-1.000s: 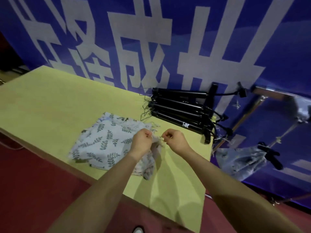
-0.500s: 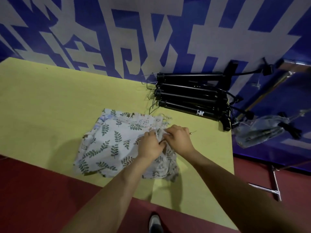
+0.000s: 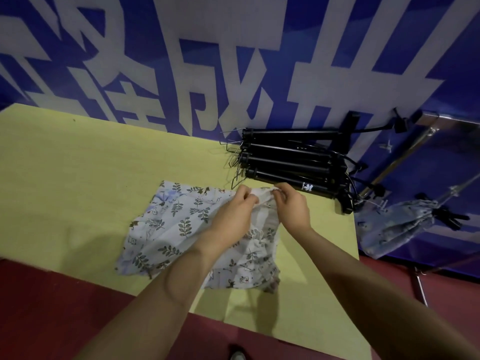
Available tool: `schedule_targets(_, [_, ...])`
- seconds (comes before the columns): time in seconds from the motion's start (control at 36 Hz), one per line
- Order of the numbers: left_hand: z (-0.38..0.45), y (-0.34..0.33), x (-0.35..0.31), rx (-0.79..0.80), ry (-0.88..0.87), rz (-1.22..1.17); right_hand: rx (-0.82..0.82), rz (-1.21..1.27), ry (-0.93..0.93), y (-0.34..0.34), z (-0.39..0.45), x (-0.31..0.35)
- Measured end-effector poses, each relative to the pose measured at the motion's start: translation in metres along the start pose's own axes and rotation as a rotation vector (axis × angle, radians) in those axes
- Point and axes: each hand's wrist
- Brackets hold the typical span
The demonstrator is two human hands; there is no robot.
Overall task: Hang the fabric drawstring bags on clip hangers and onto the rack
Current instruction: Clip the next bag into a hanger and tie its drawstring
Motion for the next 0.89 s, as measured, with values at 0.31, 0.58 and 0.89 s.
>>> schedule_targets(0.31, [0.018, -0.001, -0.009, 0.102, 0.100, -0.038, 0.166, 0.274, -0.059, 0.017, 0.014, -0.015])
schedule_targets(0.58, [0.054, -0.021, -0.017, 0.005, 0.192, -0.141, 0.209, -0.354, -0.174, 0.021, 0.045, -0.087])
schedule_targets(0.89, [0.076, -0.031, -0.019, 0.025, 0.242, -0.176, 0.284, -0.524, -0.008, 0.010, 0.067, -0.105])
Point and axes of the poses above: each hand's wrist, its own z-axis towards the middle knuckle, its own y-axis out of the back of the hand, x = y × z, and after that the axes turned 13 degrees about -y, right-handed
